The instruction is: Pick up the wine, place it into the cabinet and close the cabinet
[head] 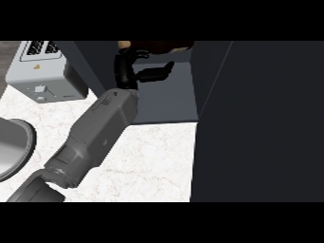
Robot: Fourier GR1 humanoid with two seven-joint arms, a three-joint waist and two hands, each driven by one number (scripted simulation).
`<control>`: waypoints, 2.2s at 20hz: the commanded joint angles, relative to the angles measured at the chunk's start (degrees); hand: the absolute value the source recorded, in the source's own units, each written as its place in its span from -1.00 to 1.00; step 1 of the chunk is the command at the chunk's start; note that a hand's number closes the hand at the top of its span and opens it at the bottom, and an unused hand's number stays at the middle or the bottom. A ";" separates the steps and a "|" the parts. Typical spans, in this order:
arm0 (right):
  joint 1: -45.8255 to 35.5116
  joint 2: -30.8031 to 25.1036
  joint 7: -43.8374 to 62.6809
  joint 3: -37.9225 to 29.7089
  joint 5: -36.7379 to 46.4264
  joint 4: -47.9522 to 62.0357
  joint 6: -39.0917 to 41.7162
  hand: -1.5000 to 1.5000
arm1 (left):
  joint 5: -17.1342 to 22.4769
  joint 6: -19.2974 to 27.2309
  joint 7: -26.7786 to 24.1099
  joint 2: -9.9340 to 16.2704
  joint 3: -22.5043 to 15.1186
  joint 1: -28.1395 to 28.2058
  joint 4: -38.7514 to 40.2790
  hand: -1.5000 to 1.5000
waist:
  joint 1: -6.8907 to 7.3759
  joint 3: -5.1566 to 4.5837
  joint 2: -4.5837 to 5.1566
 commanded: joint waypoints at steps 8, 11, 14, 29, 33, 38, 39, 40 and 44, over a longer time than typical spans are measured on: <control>2.95 -0.62 2.01 -0.93 -8.29 -7.43 2.06 -1.00 | -4.46 2.27 1.65 2.83 -0.27 -4.46 11.71 -1.00 | -1.43 -0.04 0.68; 3.21 -0.22 1.06 -1.56 -7.90 -6.45 2.21 -1.00 | -4.94 3.09 1.44 1.67 0.13 -4.56 12.77 -1.00 | -0.83 -0.04 0.51; 3.52 0.19 1.38 0.25 -6.73 -7.23 2.13 -1.00 | -5.64 3.89 2.59 3.06 -0.04 -5.88 13.89 -1.00 | -0.60 -0.06 0.44; 8.25 1.23 2.13 4.98 -3.73 -11.61 1.19 -1.00 | -6.72 -5.76 -7.86 0.64 2.07 -2.12 10.22 -1.00 | -0.02 -0.11 -0.01; 9.23 0.59 -0.68 3.67 -4.80 -9.77 2.61 -1.00 | -5.91 -9.21 -9.72 0.75 3.63 -1.50 6.24 -1.00 | 1.04 -0.06 -0.38; 7.69 0.43 2.44 1.87 -6.02 -11.44 0.55 -1.00 | -7.05 -9.35 -10.47 -0.80 2.87 0.76 0.04 -1.00 | 2.47 -0.04 -0.85; 7.33 0.37 3.58 3.20 -5.08 -13.38 0.23 -1.00 | -6.48 -10.33 -9.81 -0.58 3.50 0.84 -0.16 -1.00 | 2.25 -0.07 -0.81; 6.56 0.94 6.03 3.58 -4.20 -13.82 -1.70 -1.00 | -6.20 -9.64 -7.95 -0.60 3.66 0.14 -1.83 -1.00 | 2.63 -0.08 -0.95; 5.14 1.60 5.45 5.17 -2.08 -12.22 -2.31 -1.00 | -7.44 -11.30 -7.88 -0.01 2.69 4.37 -6.32 -1.00 | 2.62 -0.07 -0.81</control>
